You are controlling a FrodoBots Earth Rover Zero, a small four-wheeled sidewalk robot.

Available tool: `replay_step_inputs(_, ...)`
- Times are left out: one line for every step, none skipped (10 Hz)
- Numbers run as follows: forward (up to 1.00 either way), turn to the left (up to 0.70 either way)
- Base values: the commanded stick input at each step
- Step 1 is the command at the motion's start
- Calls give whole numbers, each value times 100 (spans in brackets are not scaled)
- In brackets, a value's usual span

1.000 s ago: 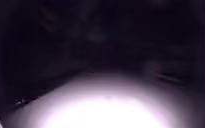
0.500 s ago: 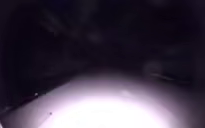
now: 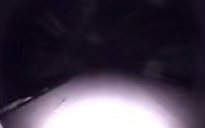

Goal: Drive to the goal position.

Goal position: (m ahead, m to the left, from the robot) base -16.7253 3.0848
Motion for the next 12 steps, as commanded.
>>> replay_step_inputs(-100,0)
replay_step_inputs(-100,-13)
replay_step_inputs(-100,-26)
replay_step_inputs(-100,-13)
replay_step_inputs(-100,0)
replay_step_inputs(-100,0)
replay_step_inputs(-100,0)
replay_step_inputs(-100,0)
replay_step_inputs(-100,0)
replay_step_inputs(-100,-6)
replay_step_inputs(-100,-20)
replay_step_inputs(-100,-27)
